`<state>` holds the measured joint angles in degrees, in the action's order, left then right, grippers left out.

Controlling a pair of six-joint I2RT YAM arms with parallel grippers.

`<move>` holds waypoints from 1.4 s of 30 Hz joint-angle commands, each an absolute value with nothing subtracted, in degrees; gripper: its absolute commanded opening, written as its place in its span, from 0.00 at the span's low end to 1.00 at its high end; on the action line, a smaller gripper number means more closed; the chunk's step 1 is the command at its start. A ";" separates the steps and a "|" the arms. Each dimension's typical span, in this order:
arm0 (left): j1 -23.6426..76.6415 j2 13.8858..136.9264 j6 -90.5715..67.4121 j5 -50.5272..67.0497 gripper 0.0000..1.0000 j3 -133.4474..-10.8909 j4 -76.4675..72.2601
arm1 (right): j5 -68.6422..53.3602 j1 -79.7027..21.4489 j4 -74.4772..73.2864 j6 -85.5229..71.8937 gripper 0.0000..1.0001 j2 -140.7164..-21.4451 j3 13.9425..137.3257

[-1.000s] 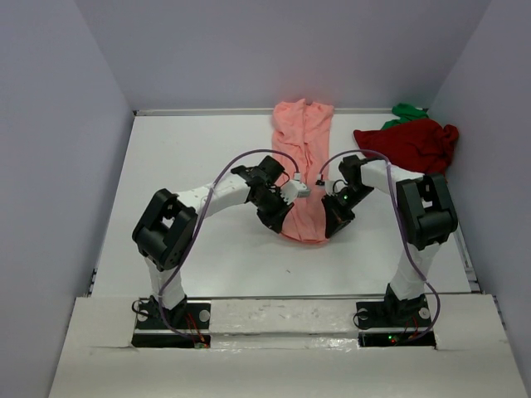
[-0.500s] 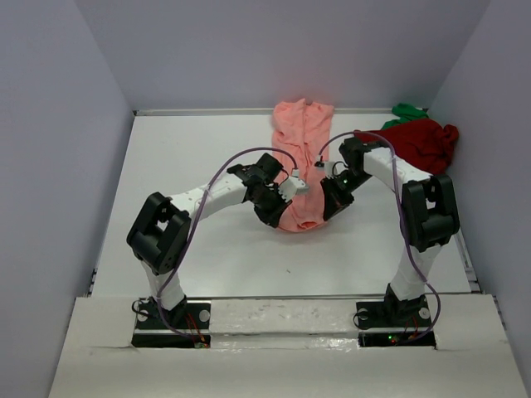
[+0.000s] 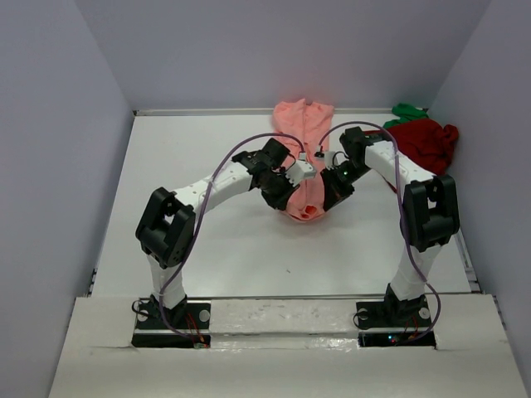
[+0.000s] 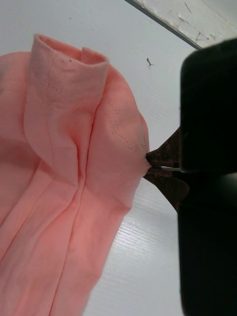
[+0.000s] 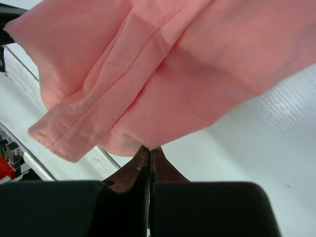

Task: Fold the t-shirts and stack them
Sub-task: Fold the tshirt

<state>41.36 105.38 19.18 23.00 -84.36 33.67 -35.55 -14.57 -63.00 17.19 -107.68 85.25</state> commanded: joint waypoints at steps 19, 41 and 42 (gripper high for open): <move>36.30 105.47 16.09 16.35 0.00 -92.46 33.22 | -26.46 -14.15 -56.69 13.80 0.00 -105.64 92.28; 35.51 112.31 14.33 14.07 0.00 -98.87 29.27 | -22.85 -14.15 -53.53 12.92 0.00 -115.39 102.57; 35.33 112.76 14.24 13.98 0.00 -99.57 29.01 | -22.85 -14.15 -53.26 12.92 0.00 -115.57 103.09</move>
<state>35.88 112.18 15.35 15.27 -95.18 31.38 -23.64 -14.57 -55.96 13.47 -115.04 99.72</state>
